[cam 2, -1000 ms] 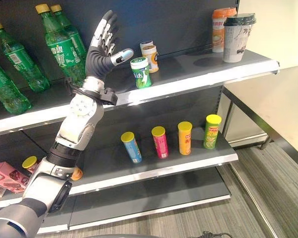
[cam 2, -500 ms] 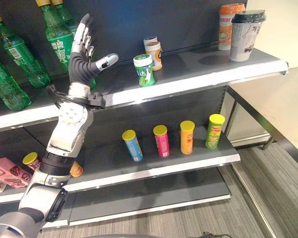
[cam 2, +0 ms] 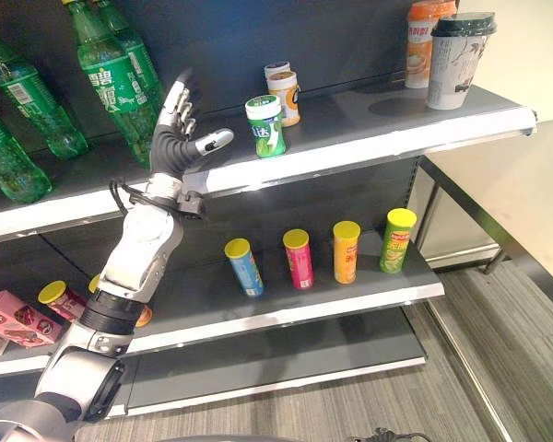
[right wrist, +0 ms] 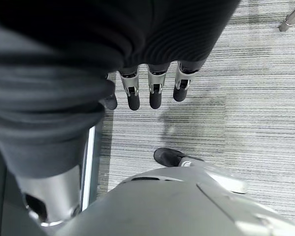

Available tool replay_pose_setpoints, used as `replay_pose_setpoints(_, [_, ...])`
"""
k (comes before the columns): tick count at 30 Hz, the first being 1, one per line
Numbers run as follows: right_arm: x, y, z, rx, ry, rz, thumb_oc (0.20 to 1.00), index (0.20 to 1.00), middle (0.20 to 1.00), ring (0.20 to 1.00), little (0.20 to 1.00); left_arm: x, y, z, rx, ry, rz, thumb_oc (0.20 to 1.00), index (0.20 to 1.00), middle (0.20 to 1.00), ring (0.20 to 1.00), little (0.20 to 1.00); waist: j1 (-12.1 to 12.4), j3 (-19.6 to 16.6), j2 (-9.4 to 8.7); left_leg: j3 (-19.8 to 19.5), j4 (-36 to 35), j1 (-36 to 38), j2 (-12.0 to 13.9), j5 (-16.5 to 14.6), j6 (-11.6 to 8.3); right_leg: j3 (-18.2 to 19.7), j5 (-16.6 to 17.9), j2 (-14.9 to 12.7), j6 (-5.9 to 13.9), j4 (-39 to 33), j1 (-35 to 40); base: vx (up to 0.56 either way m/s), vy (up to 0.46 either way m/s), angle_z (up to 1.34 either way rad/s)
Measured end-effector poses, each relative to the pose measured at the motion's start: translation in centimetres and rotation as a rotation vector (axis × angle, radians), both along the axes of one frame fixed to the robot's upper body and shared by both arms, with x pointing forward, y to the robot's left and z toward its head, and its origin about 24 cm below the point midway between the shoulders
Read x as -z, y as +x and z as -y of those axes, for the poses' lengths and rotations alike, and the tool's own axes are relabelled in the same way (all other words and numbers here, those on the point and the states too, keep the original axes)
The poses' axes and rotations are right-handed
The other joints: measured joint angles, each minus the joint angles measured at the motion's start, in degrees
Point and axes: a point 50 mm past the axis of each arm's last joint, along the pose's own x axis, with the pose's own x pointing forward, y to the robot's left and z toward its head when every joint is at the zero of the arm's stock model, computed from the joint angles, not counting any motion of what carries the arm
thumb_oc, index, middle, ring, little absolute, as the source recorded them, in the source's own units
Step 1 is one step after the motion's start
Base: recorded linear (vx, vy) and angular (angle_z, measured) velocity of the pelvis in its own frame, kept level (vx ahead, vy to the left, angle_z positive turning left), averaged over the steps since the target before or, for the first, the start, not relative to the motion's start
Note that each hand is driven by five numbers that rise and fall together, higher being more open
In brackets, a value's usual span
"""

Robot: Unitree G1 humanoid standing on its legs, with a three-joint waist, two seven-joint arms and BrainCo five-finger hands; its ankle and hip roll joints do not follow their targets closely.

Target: Put the goods on the table back onto the shelves and tidy them up.

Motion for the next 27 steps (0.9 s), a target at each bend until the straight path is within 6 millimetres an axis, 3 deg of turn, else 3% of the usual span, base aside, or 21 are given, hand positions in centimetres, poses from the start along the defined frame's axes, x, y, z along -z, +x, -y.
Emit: replay_pose_setpoints(27, [0.0, 0.2, -0.1, -0.001, -0.005, 0.008, 1.0, 1.0, 1.0, 1.0, 1.0, 1.5, 0.7, 0.9, 0.023, -0.052, -0.085, 1.0, 1.0, 1.0, 1.0, 1.0, -0.82, 0.0, -0.23, 1.41, 0.0, -0.02, 0.04, -0.03, 0.05, 1.33, 0.47, -0.01, 0.14, 0.0, -0.63, 0.0, -0.002, -0.01])
